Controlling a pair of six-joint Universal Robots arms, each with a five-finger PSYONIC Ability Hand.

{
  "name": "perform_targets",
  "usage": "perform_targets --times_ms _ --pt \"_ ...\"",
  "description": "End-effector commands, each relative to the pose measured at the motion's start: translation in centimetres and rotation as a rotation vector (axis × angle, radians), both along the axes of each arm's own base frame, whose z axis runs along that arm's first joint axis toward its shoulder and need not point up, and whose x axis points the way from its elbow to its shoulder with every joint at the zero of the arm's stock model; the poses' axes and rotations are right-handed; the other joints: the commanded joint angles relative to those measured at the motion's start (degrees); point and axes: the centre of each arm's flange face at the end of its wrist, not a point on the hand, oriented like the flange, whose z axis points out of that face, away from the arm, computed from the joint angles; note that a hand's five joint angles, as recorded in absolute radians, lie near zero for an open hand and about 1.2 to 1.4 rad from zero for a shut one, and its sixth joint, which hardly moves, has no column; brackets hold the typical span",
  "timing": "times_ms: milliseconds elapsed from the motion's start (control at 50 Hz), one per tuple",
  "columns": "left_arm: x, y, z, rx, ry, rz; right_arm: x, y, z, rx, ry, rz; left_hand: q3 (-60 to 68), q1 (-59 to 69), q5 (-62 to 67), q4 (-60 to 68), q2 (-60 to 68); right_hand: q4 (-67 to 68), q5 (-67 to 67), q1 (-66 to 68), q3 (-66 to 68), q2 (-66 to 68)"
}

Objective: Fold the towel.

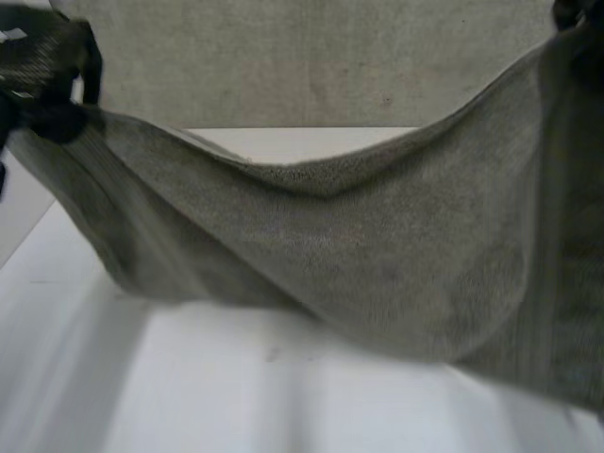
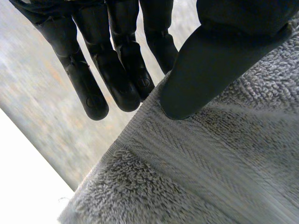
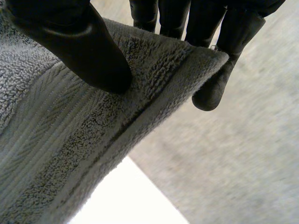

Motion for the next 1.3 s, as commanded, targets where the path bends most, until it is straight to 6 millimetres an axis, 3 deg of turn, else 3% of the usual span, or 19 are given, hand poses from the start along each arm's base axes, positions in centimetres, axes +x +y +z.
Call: perform_targets --times_ms 20,120,220,240,280,340,440,540,620,640,660,700,720,760,780,820,900,1060,1300 --pt "-1.8 -5.5 -5.0 0.139 -0.049 -0.002 1.5 -5.7 -5.6 0.143 0.036 0.001 10.32 11.74 11.10 10.18 10.23 3.22 2.62 2.72 3.29 3.56" --pt "-3.3 -10.0 -5.3 0.089 -0.024 -0.003 2.9 -10.2 -6.5 0.027 0.020 -0.042 10.32 11.74 11.10 10.18 10.23 3.22 2.62 2.72 3.29 3.56" --pt "-4.6 -13.7 -0.5 -0.155 0.090 -0.009 4.1 -13.1 -3.2 -0.237 -0.066 -0.086 10.32 11.74 11.10 10.18 10.23 3.22 2.62 2.72 3.29 3.56" --pt "-4.6 -13.7 -0.5 -0.156 0.090 -0.009 4.1 -13.4 -1.6 -0.330 -0.106 -0.094 10.32 11.74 11.10 10.18 10.23 3.22 2.62 2.72 3.29 3.56" --pt "-4.7 -14.2 4.9 -0.363 0.255 -0.031 4.2 -13.4 -0.3 -0.409 -0.144 -0.092 10.32 11.74 11.10 10.18 10.23 3.22 2.62 2.72 3.29 3.56" --pt "-4.1 -13.6 7.8 -0.456 0.398 -0.037 3.9 -13.0 2.1 -0.525 -0.224 -0.084 10.32 11.74 11.10 10.18 10.23 3.22 2.62 2.72 3.29 3.56" --pt "-3.3 -12.4 9.6 -0.488 0.505 -0.040 3.3 -11.4 3.8 -0.569 -0.281 -0.052 10.32 11.74 11.10 10.18 10.23 3.22 2.62 2.72 3.29 3.56" --pt "-3.3 -12.5 6.2 -0.373 0.471 -0.020 3.8 -11.5 0.4 -0.461 -0.243 -0.015 10.32 11.74 11.10 10.18 10.23 3.22 2.62 2.72 3.29 3.56" --pt "-3.0 -12.3 0.3 -0.199 0.408 0.009 4.2 -11.6 -3.2 -0.352 -0.203 0.016 10.32 11.74 11.10 10.18 10.23 3.22 2.62 2.72 3.29 3.56" --pt "-2.9 -12.2 -1.9 -0.138 0.388 0.023 4.4 -11.5 -5.8 -0.275 -0.178 0.038 10.32 11.74 11.10 10.18 10.23 3.22 2.62 2.72 3.29 3.56" --pt "-2.9 -12.2 -1.9 -0.137 0.387 0.023 4.4 -11.5 -5.8 -0.274 -0.177 0.038 10.32 11.74 11.10 10.18 10.23 3.22 2.62 2.72 3.29 3.56" --pt "-2.7 -11.7 -6.3 -0.023 0.347 0.043 4.9 -10.9 -11.6 -0.124 -0.115 0.096 10.32 11.74 11.10 10.18 10.23 3.22 2.62 2.72 3.29 3.56" --pt "-2.7 -11.7 -6.3 -0.022 0.347 0.043 4.9 -10.9 -11.7 -0.123 -0.115 0.096 10.32 11.74 11.10 10.18 10.23 3.22 2.62 2.72 3.29 3.56" --pt "-2.6 -11.5 -8.9 0.034 0.327 0.053 5.2 -10.7 -17.6 -0.010 -0.036 0.134 10.32 11.74 11.10 10.18 10.23 3.22 2.62 2.72 3.29 3.56" --pt "-2.6 -11.3 -11.3 0.081 0.307 0.061 5.2 -10.7 -17.6 -0.009 -0.036 0.134 10.32 11.74 11.10 10.18 10.23 3.22 2.62 2.72 3.29 3.56" --pt "-2.6 -11.0 -17.8 0.192 0.244 0.066 5.2 -11.1 -22.4 0.064 0.020 0.134 10.32 11.74 11.10 10.18 10.23 3.22 2.62 2.72 3.29 3.56" --pt "-2.7 -10.5 -21.7 0.250 0.157 0.059 5.2 -11.2 -27.7 0.172 0.081 0.133 10.32 11.74 11.10 10.18 10.23 3.22 2.62 2.72 3.29 3.56" --pt "-2.2 -8.8 -25.8 0.324 -0.057 0.046 4.3 -10.3 -28.2 0.229 0.131 0.071 10.32 11.74 11.10 10.18 10.23 3.22 2.62 2.72 3.29 3.56" --pt "-0.5 -3.3 -22.1 0.332 -0.183 0.034 2.0 -3.3 -22.6 0.334 0.249 0.063 10.32 11.74 11.10 10.18 10.23 3.22 2.62 2.72 3.29 3.56"
